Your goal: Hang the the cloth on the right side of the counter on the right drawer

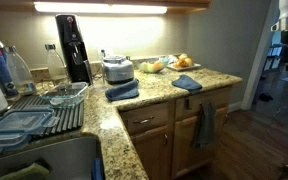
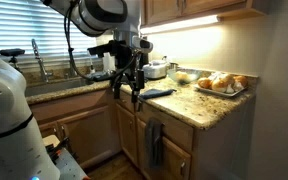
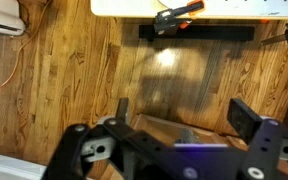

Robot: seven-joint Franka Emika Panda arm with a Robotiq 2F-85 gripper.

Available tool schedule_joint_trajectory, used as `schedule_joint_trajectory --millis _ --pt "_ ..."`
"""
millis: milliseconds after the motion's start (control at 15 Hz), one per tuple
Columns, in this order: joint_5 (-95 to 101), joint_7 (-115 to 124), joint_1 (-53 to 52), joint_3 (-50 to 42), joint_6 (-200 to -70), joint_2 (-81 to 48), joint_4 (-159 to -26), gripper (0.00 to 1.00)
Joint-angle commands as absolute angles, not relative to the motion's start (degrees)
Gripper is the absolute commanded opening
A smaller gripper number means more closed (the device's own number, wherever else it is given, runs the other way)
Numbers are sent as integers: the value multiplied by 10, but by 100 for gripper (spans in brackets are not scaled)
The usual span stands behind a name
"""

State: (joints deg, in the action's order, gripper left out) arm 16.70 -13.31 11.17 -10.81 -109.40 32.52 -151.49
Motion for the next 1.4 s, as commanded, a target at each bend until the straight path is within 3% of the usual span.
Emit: schedule_joint_trajectory --millis 0,800,1333 --pt "168 -132 109 -110 -1092 326 -1514 100" --pt "142 -98 85 -87 -1133 287 -1479 100" --pt "48 -44 54 -59 -1246 141 -1368 100"
